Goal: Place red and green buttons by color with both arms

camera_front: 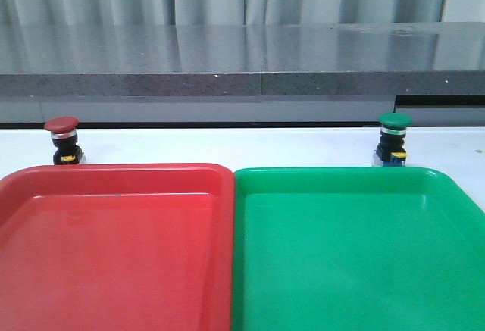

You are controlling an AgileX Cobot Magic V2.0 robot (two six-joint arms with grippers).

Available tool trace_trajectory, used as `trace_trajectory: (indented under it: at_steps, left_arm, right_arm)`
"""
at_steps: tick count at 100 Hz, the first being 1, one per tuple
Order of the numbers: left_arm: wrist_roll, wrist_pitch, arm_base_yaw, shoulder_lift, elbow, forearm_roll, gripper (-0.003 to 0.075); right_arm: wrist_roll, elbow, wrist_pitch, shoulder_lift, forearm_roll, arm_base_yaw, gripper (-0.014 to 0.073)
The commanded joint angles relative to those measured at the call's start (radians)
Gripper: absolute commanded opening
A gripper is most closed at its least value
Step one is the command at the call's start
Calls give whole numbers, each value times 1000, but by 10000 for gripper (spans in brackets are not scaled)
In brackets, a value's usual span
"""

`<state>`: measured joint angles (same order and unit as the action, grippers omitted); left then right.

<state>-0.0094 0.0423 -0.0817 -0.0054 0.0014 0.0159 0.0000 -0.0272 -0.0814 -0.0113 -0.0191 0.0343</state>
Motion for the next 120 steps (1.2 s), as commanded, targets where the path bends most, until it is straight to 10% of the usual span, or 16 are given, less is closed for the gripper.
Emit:
trace_trajectory:
  at_steps: [1,56,120]
  left_arm:
    - [-3,-79,0,-31,43,-3,-19]
    - [-3,-14,0,6,-50,-165,-19]
    - [-3,484,0,662,-754,-179,-19]
  right_arm:
    - [0,14,87,-20,-6,-4,-109]
    - [0,14,87,-20,-6,-4,-109]
    - [0,14,87,-20,-6,-4,-109]
